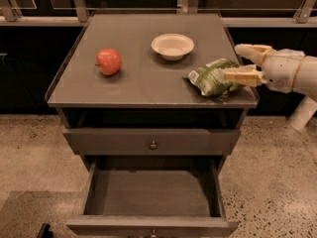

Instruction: Pick green jalapeno chip bag from middle drawer and place on counter

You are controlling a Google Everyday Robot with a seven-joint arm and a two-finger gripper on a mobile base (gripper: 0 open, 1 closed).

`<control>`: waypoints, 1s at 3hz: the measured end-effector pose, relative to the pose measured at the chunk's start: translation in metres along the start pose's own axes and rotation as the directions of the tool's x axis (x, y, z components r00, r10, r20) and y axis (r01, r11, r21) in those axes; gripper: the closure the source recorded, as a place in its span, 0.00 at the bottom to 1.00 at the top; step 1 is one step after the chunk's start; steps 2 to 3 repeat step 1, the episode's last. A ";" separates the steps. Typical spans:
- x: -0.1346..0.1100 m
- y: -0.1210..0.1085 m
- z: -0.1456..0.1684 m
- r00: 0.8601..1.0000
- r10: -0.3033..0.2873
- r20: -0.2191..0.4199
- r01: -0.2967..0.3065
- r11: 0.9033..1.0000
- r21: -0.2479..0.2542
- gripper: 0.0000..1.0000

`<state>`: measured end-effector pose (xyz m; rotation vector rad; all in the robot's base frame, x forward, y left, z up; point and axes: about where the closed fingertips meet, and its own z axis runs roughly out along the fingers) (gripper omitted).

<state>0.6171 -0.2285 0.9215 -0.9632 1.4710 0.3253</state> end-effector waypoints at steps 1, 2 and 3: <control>0.000 0.000 0.000 1.000 0.000 0.000 0.000 1.000 0.000 0.00; 0.000 0.000 0.000 1.000 0.000 0.000 0.000 1.000 0.000 0.00; 0.000 0.000 0.000 1.000 0.000 0.000 0.000 1.000 0.000 0.00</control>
Offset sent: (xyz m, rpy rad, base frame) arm 0.0000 0.0000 0.0000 0.0000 0.0000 0.0000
